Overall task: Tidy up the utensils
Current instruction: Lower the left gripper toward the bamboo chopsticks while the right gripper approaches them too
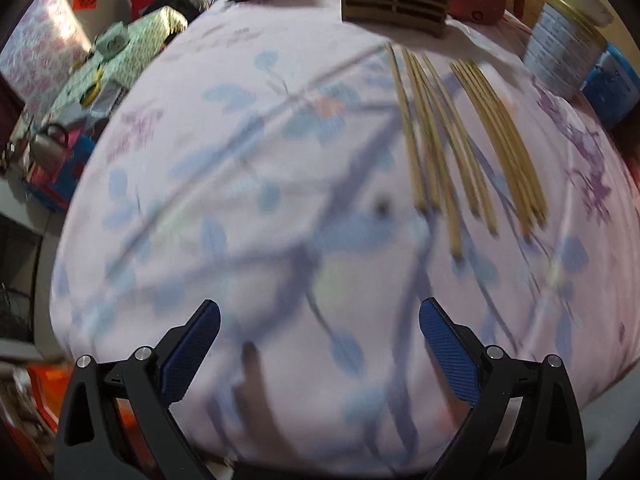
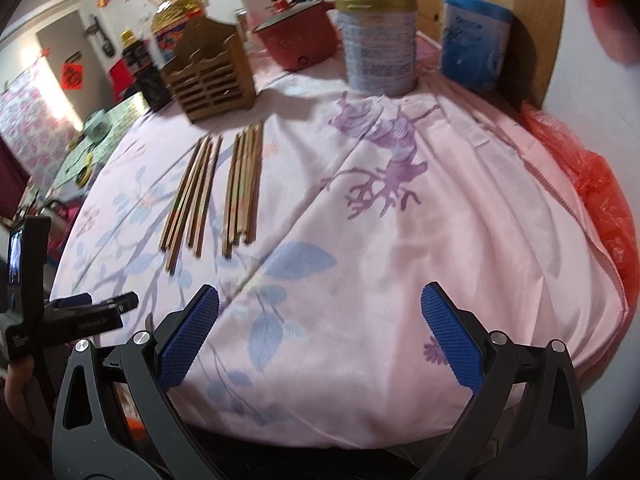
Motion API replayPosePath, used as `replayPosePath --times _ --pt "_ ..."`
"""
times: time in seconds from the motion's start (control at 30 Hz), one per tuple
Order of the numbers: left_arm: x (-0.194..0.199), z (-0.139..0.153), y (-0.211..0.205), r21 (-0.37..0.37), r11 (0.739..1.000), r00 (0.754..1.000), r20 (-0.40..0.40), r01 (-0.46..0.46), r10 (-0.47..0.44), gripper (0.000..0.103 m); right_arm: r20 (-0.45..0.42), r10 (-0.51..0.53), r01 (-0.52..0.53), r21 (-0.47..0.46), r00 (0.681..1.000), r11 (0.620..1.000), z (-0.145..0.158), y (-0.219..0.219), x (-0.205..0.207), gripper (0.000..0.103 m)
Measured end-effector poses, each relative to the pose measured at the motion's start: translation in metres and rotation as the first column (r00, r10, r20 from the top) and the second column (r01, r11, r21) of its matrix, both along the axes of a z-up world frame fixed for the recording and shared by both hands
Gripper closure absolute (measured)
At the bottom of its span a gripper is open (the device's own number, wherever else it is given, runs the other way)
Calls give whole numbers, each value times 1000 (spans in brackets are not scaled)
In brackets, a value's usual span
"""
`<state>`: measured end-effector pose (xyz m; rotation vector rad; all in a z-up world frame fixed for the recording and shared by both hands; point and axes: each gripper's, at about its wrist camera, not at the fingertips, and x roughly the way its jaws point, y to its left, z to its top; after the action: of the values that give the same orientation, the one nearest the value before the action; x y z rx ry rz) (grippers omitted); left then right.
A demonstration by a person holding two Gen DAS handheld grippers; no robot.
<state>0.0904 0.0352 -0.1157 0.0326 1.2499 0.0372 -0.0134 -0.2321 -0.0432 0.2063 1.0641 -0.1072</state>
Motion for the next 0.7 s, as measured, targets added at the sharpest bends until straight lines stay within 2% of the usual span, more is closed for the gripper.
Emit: replayPosePath --times 0.1,0.17,0.2,0.3,0.47,0.57,0.63,0.7 --pt "25 -6 8 26 998 999 7 53 -53 6 -21 -42 41 -12 999 999 -3 10 9 6" --pt "40 -15 17 4 997 997 -18 75 -75 4 -26 -55 54 -21 998 998 -3 19 13 6" --pt "44 -17 23 -32 996 996 -16 82 -83 5 -25 -58 57 -23 998 998 -2 23 14 6" --pt "51 -17 32 -36 991 991 32 128 -127 4 -19 -56 56 -22 998 998 1 37 19 6" --pt "45 -19 34 -34 974 966 142 222 -215 4 -15 -30 29 -37 999 999 -6 51 28 6" --pt "47 -20 33 -34 970 957 171 242 -233 4 14 29 -28 -107 999 994 -14 54 35 6" --pt "43 -19 36 -37 967 951 194 254 -242 4 7 84 -82 -138 996 987 -26 52 42 9" --pt "41 -19 37 -40 965 945 214 261 -246 4 -24 126 -128 -126 992 984 -38 50 50 16"
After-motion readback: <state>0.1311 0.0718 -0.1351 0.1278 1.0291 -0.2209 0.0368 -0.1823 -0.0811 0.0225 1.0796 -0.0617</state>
